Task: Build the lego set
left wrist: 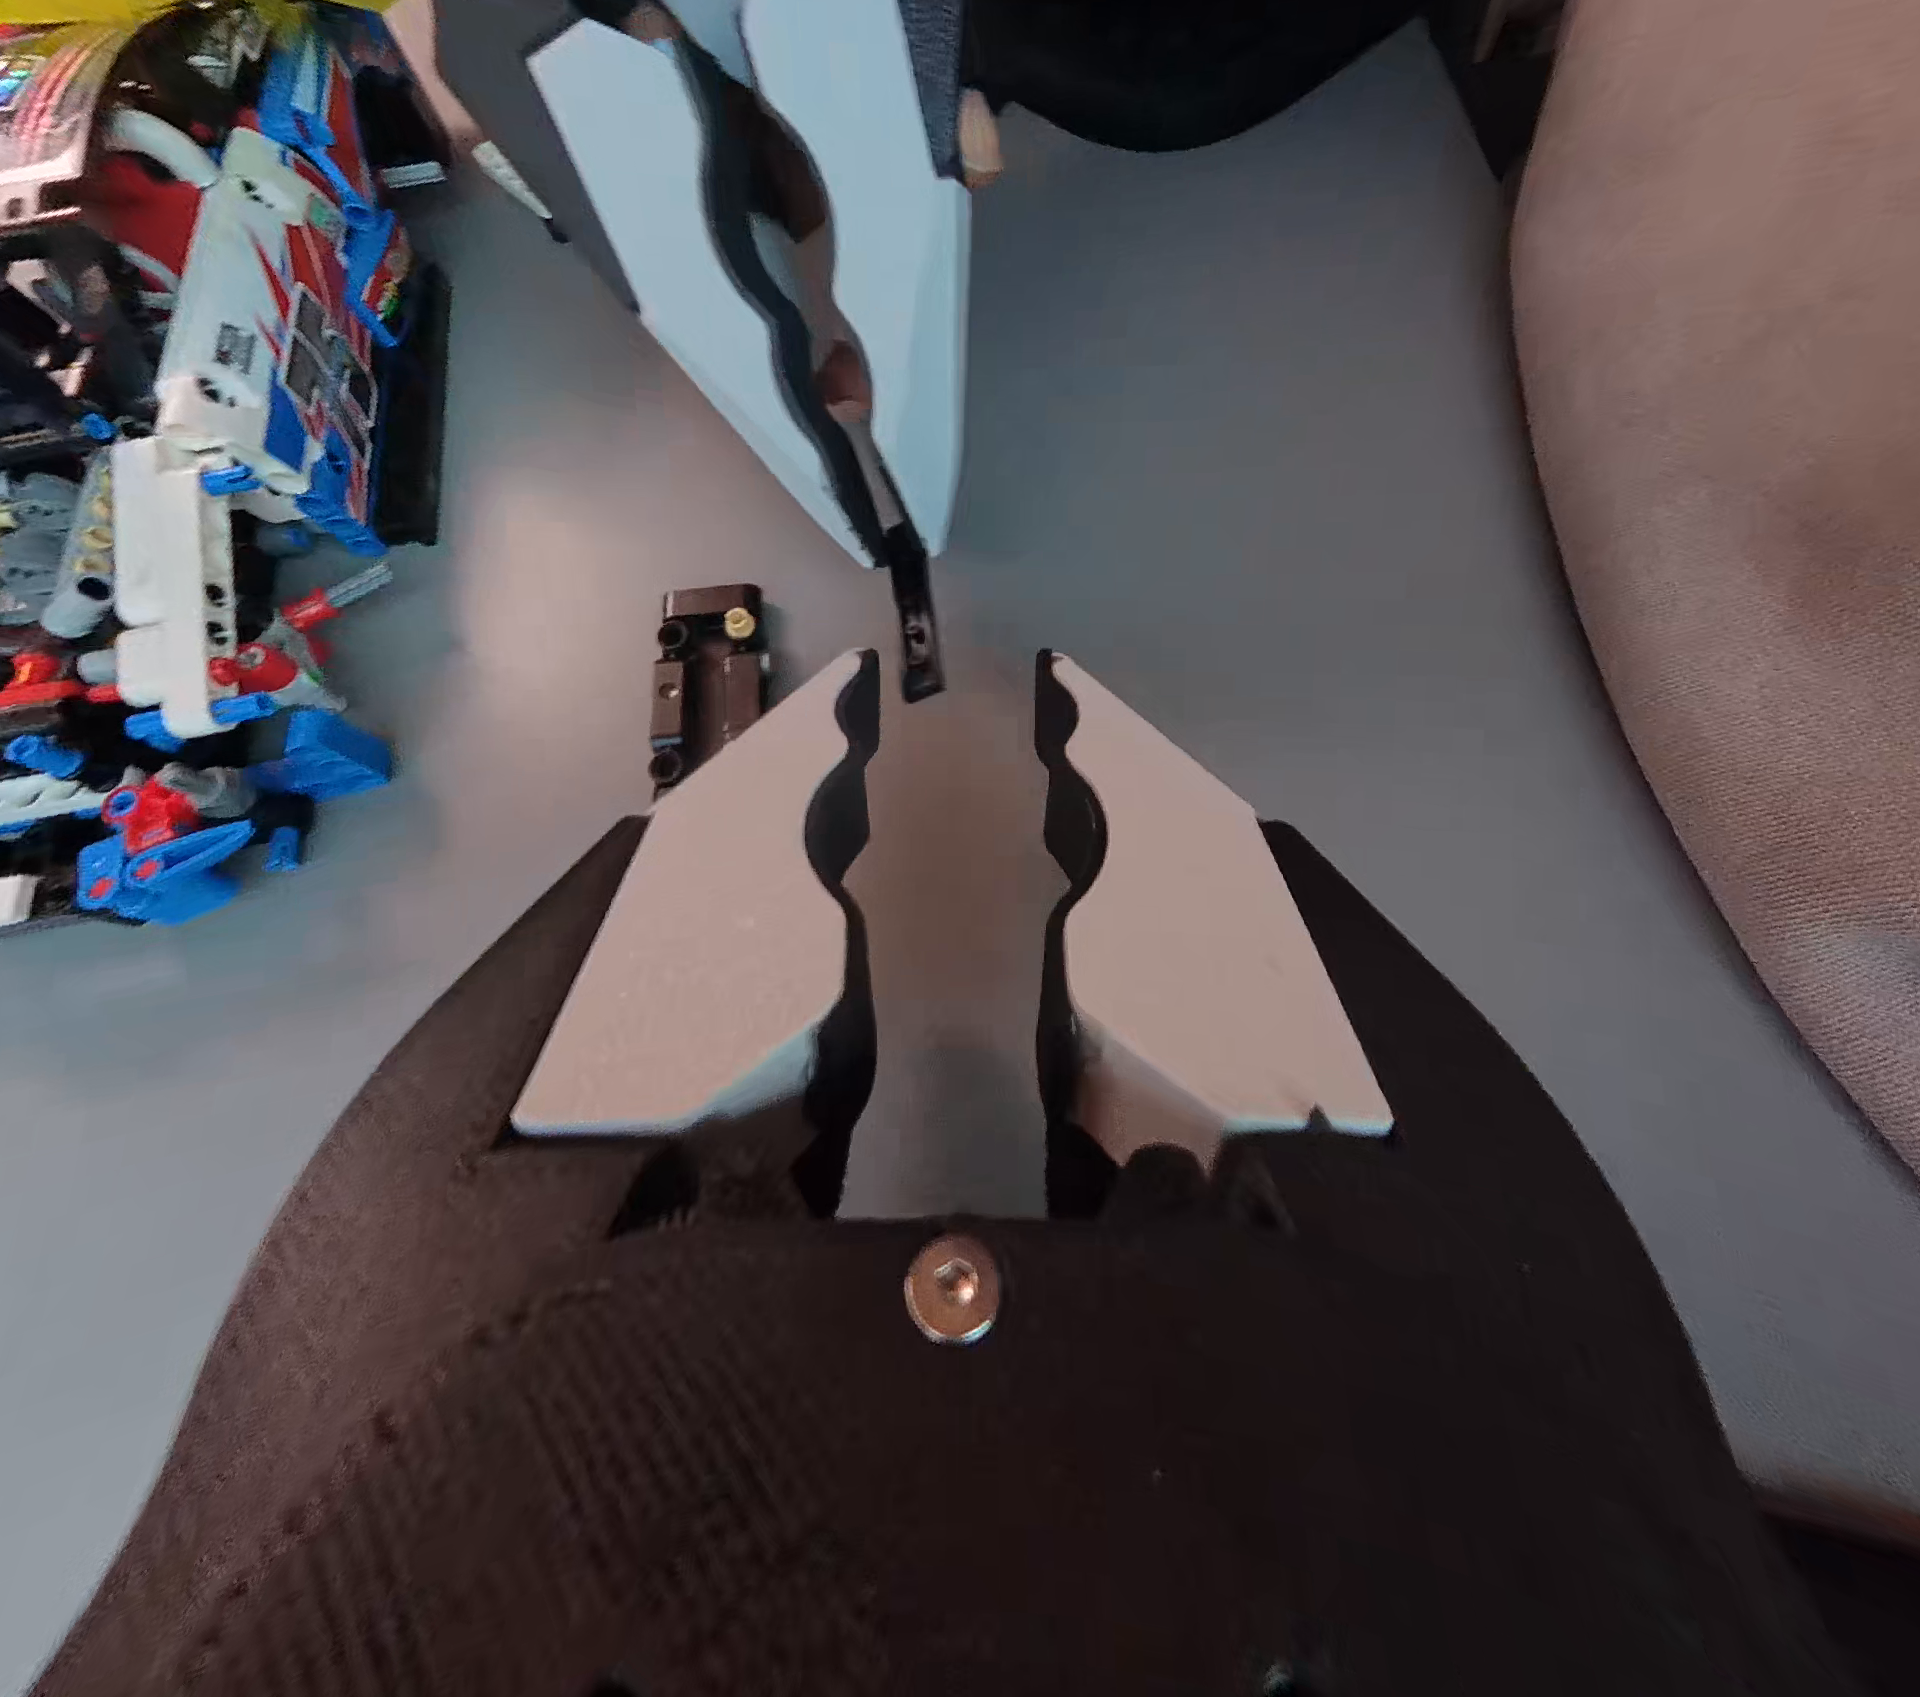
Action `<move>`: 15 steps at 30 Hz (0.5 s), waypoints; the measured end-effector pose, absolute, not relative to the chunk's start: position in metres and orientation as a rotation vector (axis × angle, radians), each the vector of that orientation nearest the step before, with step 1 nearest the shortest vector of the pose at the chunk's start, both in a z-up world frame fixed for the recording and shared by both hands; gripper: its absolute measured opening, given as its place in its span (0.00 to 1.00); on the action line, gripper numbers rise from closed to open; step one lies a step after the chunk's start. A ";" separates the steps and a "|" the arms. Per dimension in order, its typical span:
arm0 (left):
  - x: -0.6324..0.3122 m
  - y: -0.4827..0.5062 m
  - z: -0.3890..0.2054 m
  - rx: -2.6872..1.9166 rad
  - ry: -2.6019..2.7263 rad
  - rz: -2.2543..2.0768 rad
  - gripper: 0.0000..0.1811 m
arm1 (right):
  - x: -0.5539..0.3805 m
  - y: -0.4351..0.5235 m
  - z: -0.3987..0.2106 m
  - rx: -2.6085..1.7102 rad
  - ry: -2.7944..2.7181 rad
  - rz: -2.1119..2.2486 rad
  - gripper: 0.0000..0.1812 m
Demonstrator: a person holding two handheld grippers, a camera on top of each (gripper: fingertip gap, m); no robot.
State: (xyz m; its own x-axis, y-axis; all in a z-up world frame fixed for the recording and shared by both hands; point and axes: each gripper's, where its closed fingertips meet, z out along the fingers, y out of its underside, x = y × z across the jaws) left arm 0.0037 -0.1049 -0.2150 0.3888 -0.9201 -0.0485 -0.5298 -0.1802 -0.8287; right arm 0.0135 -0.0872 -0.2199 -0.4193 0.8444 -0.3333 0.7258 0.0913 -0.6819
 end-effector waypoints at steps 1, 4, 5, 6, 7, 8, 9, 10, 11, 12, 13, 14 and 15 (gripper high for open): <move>0.006 -0.105 -0.216 -1.834 1.264 -0.596 0.14 | 0.014 -0.088 -0.217 -1.650 -2.176 1.305 0.03; 0.007 -0.097 -0.215 -1.819 1.253 -0.505 0.03 | 0.016 -0.093 -0.204 -1.684 -2.093 1.517 0.02; 0.007 -0.096 -0.214 -1.825 1.237 -0.502 0.02 | 0.016 -0.092 -0.201 -1.678 -2.068 1.549 0.02; 0.007 -0.095 -0.213 -1.834 1.217 -0.523 0.02 | 0.015 -0.091 -0.198 -1.667 -2.043 1.575 0.02; 0.007 -0.095 -0.212 -1.852 1.192 -0.560 0.01 | 0.015 -0.089 -0.195 -1.642 -2.023 1.580 0.01; 0.007 -0.095 -0.211 -1.879 1.161 -0.611 0.00 | 0.014 -0.085 -0.195 -1.601 -2.013 1.536 0.02; 0.006 -0.095 -0.211 -1.908 1.126 -0.674 0.00 | 0.013 -0.082 -0.196 -1.532 -2.020 1.461 0.04; 0.006 -0.096 -0.213 -1.940 1.092 -0.741 0.00 | 0.012 -0.079 -0.196 -1.451 -2.033 1.377 0.06; 0.004 -0.095 -0.214 -1.975 1.048 -0.787 0.00 | 0.013 -0.079 -0.197 -1.371 -2.051 1.294 0.07; 0.002 -0.092 -0.216 -2.007 0.997 -0.824 0.00 | 0.012 -0.079 -0.198 -1.298 -2.071 1.220 0.10; 0.002 -0.091 -0.216 -2.031 0.956 -0.875 0.00 | 0.012 -0.082 -0.199 -1.232 -2.090 1.155 0.11; 0.003 -0.091 -0.216 -2.048 0.921 -0.928 0.00 | 0.010 -0.084 -0.201 -1.172 -2.103 1.097 0.11; 0.003 -0.090 -0.216 -2.061 0.890 -0.961 0.00 | 0.008 -0.087 -0.202 -1.118 -2.117 1.039 0.12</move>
